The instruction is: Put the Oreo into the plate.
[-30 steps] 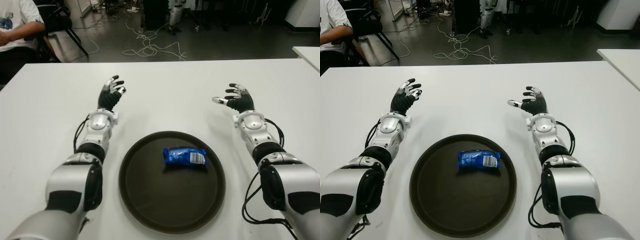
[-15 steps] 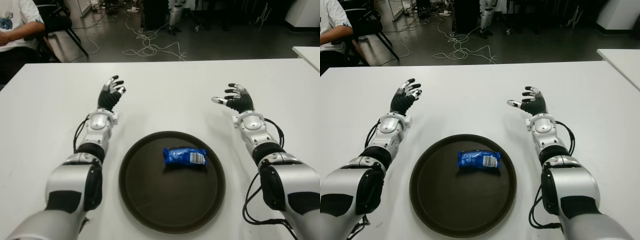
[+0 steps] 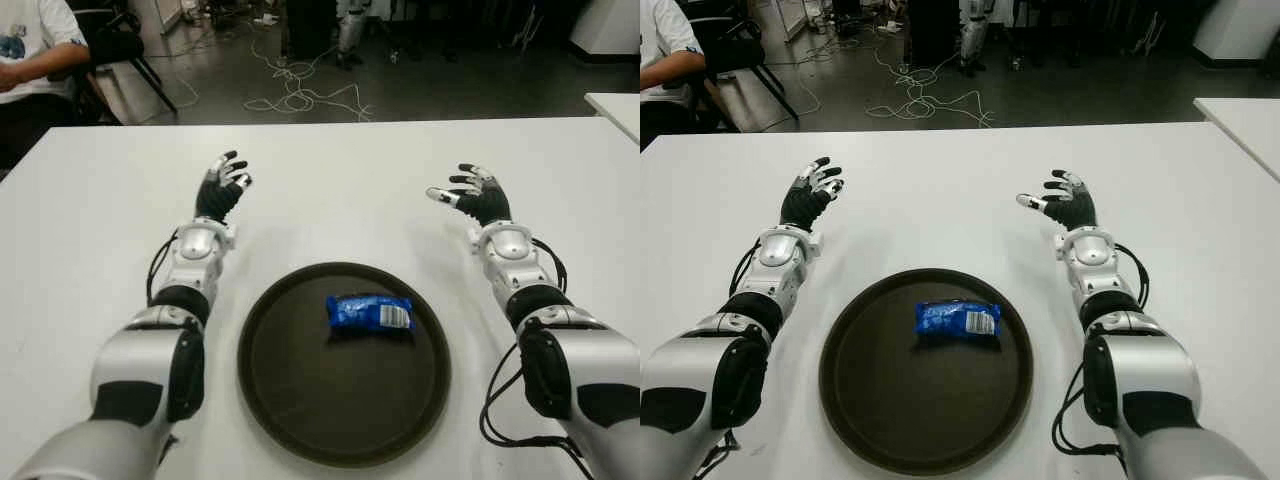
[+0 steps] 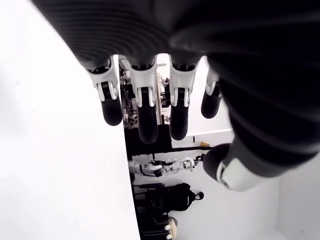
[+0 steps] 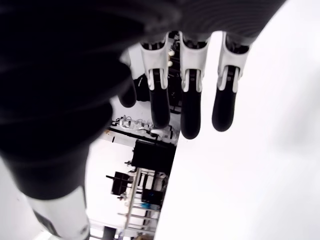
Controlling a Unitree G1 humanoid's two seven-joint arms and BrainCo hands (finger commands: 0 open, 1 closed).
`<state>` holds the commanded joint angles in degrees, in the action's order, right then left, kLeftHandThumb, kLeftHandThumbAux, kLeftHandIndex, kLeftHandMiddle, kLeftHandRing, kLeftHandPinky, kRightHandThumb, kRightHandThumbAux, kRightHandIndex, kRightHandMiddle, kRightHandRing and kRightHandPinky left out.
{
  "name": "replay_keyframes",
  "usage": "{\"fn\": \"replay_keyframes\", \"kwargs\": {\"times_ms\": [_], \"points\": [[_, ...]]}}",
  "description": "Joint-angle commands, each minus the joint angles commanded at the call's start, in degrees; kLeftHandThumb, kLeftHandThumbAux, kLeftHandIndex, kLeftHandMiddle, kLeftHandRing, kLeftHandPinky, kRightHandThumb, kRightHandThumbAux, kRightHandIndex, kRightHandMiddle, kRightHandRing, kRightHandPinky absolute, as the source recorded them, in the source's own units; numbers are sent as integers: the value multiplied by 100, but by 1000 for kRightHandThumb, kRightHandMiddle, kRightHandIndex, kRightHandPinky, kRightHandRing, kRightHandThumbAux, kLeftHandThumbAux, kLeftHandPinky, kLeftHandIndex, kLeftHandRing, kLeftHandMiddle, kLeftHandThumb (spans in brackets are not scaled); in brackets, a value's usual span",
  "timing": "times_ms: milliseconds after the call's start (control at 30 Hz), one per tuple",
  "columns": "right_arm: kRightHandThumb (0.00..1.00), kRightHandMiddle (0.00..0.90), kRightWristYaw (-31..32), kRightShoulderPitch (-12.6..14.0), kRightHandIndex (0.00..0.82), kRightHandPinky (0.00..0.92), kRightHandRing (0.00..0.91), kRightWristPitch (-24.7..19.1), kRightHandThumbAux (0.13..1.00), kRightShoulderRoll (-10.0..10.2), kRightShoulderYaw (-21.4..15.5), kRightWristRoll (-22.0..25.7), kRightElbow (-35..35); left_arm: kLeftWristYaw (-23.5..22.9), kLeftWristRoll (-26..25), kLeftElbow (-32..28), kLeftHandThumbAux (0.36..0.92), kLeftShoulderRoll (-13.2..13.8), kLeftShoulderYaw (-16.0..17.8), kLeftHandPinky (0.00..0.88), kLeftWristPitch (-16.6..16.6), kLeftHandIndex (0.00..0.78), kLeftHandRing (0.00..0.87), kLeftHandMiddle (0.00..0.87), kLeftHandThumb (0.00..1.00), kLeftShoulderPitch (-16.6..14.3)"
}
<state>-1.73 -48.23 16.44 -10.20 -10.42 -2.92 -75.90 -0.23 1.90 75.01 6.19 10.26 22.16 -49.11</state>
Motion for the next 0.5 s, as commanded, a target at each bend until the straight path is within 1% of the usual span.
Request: {"fn": "replay_keyframes", "kwargs": {"times_ms": [267,433,500], "points": [[0,275,187,12,193,362,307,32,813,87,-133,126,17,8,-1,4,668,2,3,134,-22,109,165,190,100,-8],[0,270,269,26,189,353,301,59,811,111,-132,125,24,12,-4,3,665,0,6,130,-19,113,166,192,105,-8],[0,269,296,28,185,352,298,65,812,115,-128,125,26,13,-7,2,663,0,8,141,-12,115,172,197,112,-5]]}}
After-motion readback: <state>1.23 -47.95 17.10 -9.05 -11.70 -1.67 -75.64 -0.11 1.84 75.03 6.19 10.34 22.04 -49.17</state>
